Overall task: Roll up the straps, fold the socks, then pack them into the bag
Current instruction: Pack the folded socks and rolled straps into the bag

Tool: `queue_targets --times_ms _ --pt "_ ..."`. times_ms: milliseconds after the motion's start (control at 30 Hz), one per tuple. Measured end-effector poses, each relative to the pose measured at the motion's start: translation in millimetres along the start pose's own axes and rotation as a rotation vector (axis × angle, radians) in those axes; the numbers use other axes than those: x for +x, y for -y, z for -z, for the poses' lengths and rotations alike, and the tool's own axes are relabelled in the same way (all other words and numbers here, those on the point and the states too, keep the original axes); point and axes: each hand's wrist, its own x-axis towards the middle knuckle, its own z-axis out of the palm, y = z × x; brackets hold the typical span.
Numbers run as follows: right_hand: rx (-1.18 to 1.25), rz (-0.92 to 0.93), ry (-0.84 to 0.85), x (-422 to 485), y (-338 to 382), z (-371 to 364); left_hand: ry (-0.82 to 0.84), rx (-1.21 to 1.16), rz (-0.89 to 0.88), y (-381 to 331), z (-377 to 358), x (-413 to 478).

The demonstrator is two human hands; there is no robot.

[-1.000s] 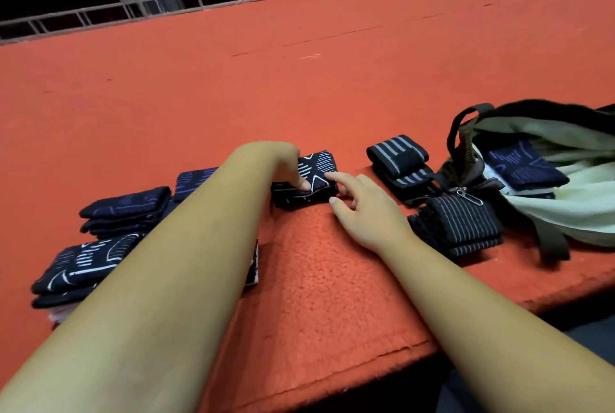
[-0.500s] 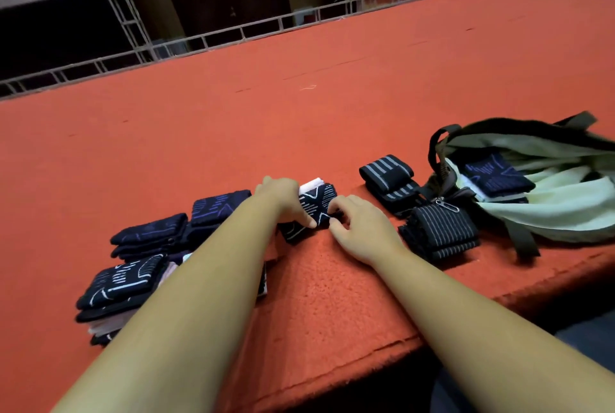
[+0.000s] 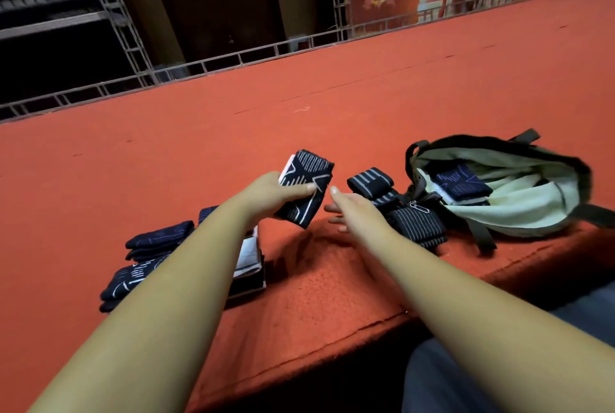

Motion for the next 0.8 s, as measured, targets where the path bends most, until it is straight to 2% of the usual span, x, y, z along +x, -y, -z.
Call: queue_targets --times_ms 133,333,433,600,800 --pt "0.122 0.006 0.125 -17 37 10 -0.016 -0.162 0.020 -22 -6 -18" --pt "0.315 0.081 0.075 -31 68 18 -0.067 -0.335 0.020 -48 -28 -35" --pt "0.314 0.103 0.106 -34 71 24 -0.097 -0.373 0.030 -52 -37 -40" --pt "0.358 0.090 0.124 -38 75 38 -0.074 -0.486 -0.052 -57 -42 -47" --pt "0.318 0.098 0.162 -50 84 59 0.017 -0.453 -0.122 -61 -45 -51"
